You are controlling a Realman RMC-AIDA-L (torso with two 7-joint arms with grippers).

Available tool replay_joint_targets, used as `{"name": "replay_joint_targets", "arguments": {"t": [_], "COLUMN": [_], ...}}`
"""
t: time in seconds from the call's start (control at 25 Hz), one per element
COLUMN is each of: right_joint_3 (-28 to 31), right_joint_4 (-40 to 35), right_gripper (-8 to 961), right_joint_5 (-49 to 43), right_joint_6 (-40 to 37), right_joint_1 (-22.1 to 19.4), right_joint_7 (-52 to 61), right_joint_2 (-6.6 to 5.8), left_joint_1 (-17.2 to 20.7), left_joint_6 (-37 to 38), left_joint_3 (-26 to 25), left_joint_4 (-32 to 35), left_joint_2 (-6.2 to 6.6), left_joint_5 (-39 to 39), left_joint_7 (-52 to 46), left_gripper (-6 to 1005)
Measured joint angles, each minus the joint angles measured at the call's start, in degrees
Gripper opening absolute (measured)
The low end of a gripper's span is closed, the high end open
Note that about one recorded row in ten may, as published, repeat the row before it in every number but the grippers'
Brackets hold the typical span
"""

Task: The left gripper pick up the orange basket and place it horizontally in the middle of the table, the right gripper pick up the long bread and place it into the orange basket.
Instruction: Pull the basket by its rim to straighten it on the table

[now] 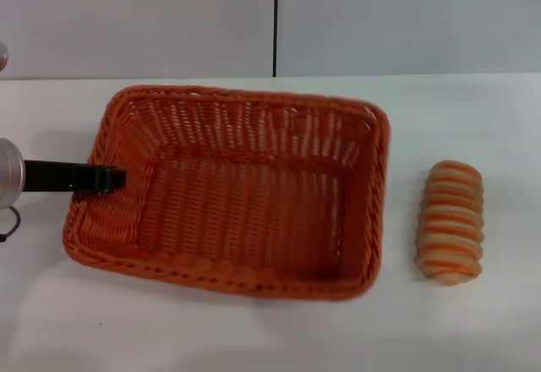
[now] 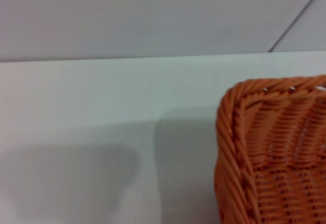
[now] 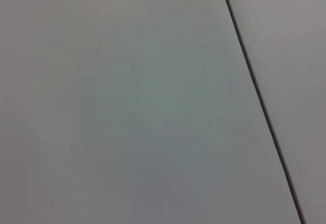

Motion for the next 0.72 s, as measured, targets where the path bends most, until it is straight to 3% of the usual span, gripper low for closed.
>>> {"name": "replay_joint_targets", "arguments": {"t": [0.72], "right_joint_3": [0.01], "right_joint_4": [0.2], "right_gripper": [649], "right_joint_5": [0.04], "right_joint_6": [0.0], "right_joint_1": [0.21], "right_joint_7": [0.0], "right_joint_2": [0.04], "left_joint_1": [0.63], "left_joint_6": [1.01], "left_joint_3": [-0.14], "left_joint_4": [1.71], "left_joint_2": [0.46], "left_joint_5": [-0.28], "left_joint_7": [0.18], "left_gripper": [158]}}
